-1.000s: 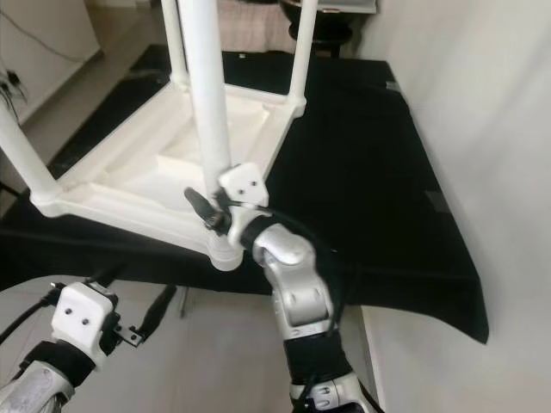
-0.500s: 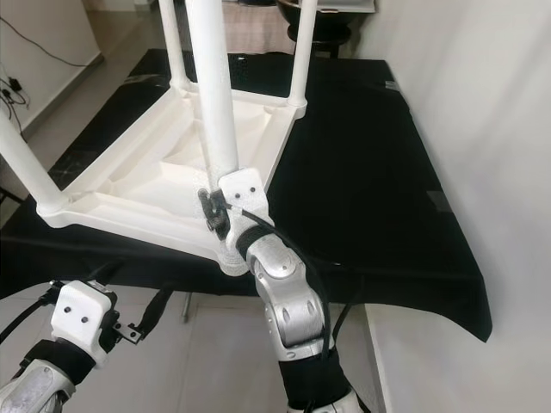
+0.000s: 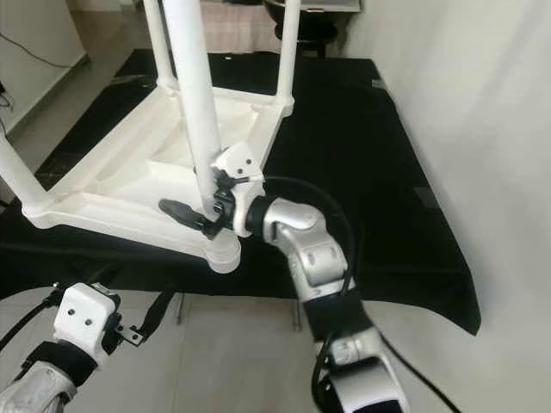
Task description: Building children table
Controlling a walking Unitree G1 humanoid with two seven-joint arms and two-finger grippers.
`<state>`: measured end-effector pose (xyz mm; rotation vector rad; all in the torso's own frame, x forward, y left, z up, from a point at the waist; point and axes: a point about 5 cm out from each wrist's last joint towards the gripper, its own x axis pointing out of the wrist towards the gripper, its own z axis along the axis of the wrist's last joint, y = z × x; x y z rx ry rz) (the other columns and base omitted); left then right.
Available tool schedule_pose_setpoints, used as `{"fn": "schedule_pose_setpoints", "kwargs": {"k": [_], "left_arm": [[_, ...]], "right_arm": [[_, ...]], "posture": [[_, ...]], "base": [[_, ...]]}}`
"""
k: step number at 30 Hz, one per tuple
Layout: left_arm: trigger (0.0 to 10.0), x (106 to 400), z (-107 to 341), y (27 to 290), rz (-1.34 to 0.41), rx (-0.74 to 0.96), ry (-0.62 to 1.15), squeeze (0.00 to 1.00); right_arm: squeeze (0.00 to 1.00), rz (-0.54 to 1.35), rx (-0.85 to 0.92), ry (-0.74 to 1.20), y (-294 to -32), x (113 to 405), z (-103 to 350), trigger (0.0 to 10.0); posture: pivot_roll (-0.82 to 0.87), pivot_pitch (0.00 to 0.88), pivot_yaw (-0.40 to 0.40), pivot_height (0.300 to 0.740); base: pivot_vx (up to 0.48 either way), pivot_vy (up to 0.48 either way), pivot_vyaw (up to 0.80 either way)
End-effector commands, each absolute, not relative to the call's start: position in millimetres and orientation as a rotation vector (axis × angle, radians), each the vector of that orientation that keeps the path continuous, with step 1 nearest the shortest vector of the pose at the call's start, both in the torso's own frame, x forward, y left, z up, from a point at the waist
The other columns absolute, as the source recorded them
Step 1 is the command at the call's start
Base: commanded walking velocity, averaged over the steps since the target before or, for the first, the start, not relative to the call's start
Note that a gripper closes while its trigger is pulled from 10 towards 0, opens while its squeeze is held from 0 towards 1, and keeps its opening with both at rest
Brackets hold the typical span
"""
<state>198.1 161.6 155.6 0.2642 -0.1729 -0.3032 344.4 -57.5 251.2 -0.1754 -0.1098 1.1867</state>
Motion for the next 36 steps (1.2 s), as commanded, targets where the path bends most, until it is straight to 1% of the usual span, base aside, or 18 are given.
{"fn": "schedule_pose_setpoints", "kwargs": {"k": [1, 3, 4, 5, 11, 19, 20, 21, 22, 23, 26, 27, 28, 31, 32, 34, 35, 36], "left_arm": [[10.0, 195, 154, 160, -0.306, 0.264, -0.165, 0.00], [10.0, 195, 154, 160, -0.306, 0.265, -0.165, 0.00], [10.0, 194, 154, 160, -0.306, 0.265, -0.165, 0.00], [10.0, 193, 154, 160, -0.306, 0.266, -0.164, 0.00], [10.0, 191, 155, 160, -0.304, 0.266, -0.163, 0.00], [10.0, 191, 156, 161, -0.304, 0.266, -0.161, 0.00], [10.0, 191, 156, 162, -0.303, 0.268, -0.160, 0.00], [10.0, 192, 156, 164, -0.302, 0.270, -0.160, 0.00], [10.0, 192, 156, 164, -0.302, 0.270, -0.160, 0.00], [10.0, 193, 156, 165, -0.301, 0.271, -0.160, 0.00], [10.0, 197, 155, 166, -0.300, 0.274, -0.162, 0.00], [10.0, 197, 155, 166, -0.300, 0.274, -0.162, 0.00], [10.0, 201, 154, 167, -0.300, 0.276, -0.163, 0.00], [10.0, 202, 153, 166, -0.302, 0.278, -0.163, 0.00], [10.0, 202, 153, 166, -0.298, 0.278, -0.164, 0.00], [10.0, 202, 153, 167, -0.291, 0.278, -0.166, 0.00], [10.0, 201, 153, 167, -0.281, 0.278, -0.169, 0.00], [10.0, 201, 153, 168, -0.272, 0.278, -0.172, 0.00]], "right_arm": [[0.00, 1.268, -0.173, -0.129, -56, 346, 257, 10.0], [0.00, 1.277, -0.177, -0.132, -56, 346, 258, 9.6], [0.00, 1.310, -0.191, -0.132, -56, 347, 260, 1.9], [0.00, 1.349, -0.197, -0.128, -57, 348, 261, 0.0], [0.00, 1.390, -0.286, -0.070, -61, 352, 253, 0.0], [0.00, 1.171, -0.238, 0.073, -83, 344, 214, 0.0], [0.00, 1.002, -0.204, 0.095, -83, 342, 203, 0.0], [0.00, 0.623, -0.161, 0.140, -89, 339, 186, 0.0], [0.00, 0.623, -0.161, 0.140, -89, 339, 186, 0.0], [0.00, 0.337, -0.140, 0.186, -99, 332, 174, 0.0], [0.00, 0.355, -0.144, 0.202, -75, 308, 159, 0.0], [0.00, 0.355, -0.144, 0.202, -75, 308, 159, 0.0], [0.00, 0.500, -0.135, 0.139, -46, 307, 166, 0.0], [0.00, 0.505, -0.119, 0.119, -40, 316, 173, 0.0], [0.00, 0.517, -0.129, 0.122, -38, 319, 174, 10.0], [0.00, 0.515, -0.122, 0.124, -37, 320, 177, 10.0], [0.31, 0.555, -0.108, 0.121, -35, 321, 180, 10.0], [1.00, 0.585, -0.073, 0.114, -35, 324, 184, 10.0]], "posture": [[0.05, 0.170, -0.063, 0.740], [0.05, 0.172, -0.062, 0.740], [0.06, 0.179, -0.063, 0.740], [0.06, 0.182, -0.063, 0.740], [0.06, 0.193, -0.064, 0.740], [0.05, 0.209, -0.079, 0.740], [0.04, 0.209, -0.080, 0.740], [0.03, 0.211, -0.078, 0.740], [0.03, 0.211, -0.078, 0.740], [0.03, 0.211, -0.078, 0.740], [0.01, 0.199, -0.051, 0.740], [0.01, 0.199, -0.051, 0.740], [0.02, 0.183, -0.054, 0.740], [0.03, 0.174, -0.064, 0.740], [0.03, 0.173, -0.069, 0.740], [0.03, 0.172, -0.071, 0.740], [0.03, 0.169, -0.081, 0.740], [0.03, 0.169, -0.083, 0.740]], "base": [[0.000, 0.000, 0.00], [0.000, 0.000, 0.00], [0.000, 0.000, 0.00], [0.000, 0.000, 0.00], [0.000, 0.000, 0.00], [0.000, 0.000, 0.00], [0.000, 0.000, 0.00], [0.000, 0.000, 0.00], [0.000, 0.000, 0.00], [0.000, 0.000, 0.00], [0.000, 0.000, 0.00], [0.000, 0.000, 0.00], [0.000, 0.000, 0.00], [0.000, 0.000, 0.00], [0.000, 0.000, 0.00], [0.000, 0.000, 0.00], [0.000, 0.000, 0.00], [0.000, 0.000, 0.00]]}}
